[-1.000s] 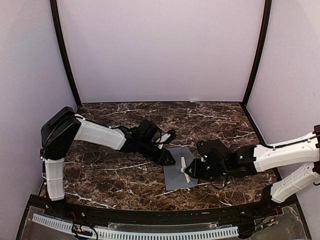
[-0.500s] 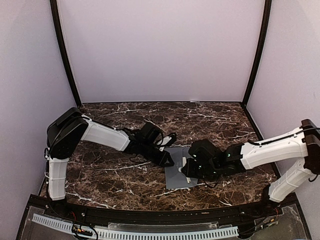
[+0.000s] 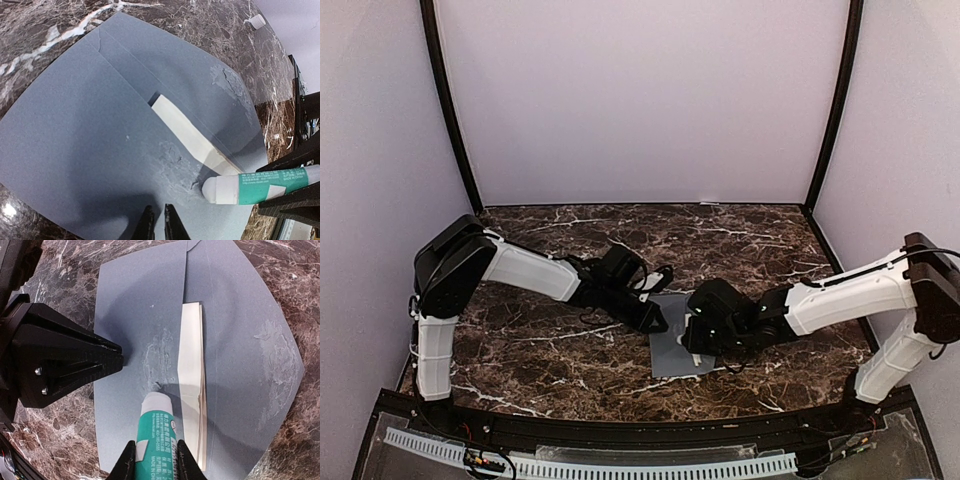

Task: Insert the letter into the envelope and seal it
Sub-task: Paint the envelope flap on the envelope.

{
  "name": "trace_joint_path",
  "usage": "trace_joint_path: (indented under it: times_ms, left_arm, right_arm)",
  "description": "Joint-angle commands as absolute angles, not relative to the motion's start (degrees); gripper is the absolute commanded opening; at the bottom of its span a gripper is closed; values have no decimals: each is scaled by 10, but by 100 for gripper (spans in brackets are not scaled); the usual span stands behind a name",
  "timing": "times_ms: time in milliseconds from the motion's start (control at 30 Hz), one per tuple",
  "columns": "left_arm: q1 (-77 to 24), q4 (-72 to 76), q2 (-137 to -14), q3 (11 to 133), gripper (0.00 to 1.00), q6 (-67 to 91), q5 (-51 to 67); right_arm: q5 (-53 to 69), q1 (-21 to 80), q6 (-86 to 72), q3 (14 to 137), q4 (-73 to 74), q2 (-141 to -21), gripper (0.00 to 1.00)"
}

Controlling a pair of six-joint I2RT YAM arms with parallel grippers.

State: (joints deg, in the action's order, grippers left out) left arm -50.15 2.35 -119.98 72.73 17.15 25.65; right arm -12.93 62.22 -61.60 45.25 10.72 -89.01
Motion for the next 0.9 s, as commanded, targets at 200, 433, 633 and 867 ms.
trace_joint_path:
  times_ms: [200, 433, 633, 867]
  left_arm:
    - [-505, -8, -1211, 733, 9, 170, 254]
    - [-505, -8, -1214, 734, 6, 170, 257]
    - [-504, -14, -1212, 738, 5, 170, 258]
    - [-496, -23, -1152, 746, 14, 161, 247]
  right_arm:
    - [-158, 613, -627, 492, 130, -942, 0]
    - [-163, 606, -627, 502, 121, -962, 0]
    - [-151, 598, -605, 519, 102, -975, 0]
    - [-113, 599, -599, 505, 93, -941, 0]
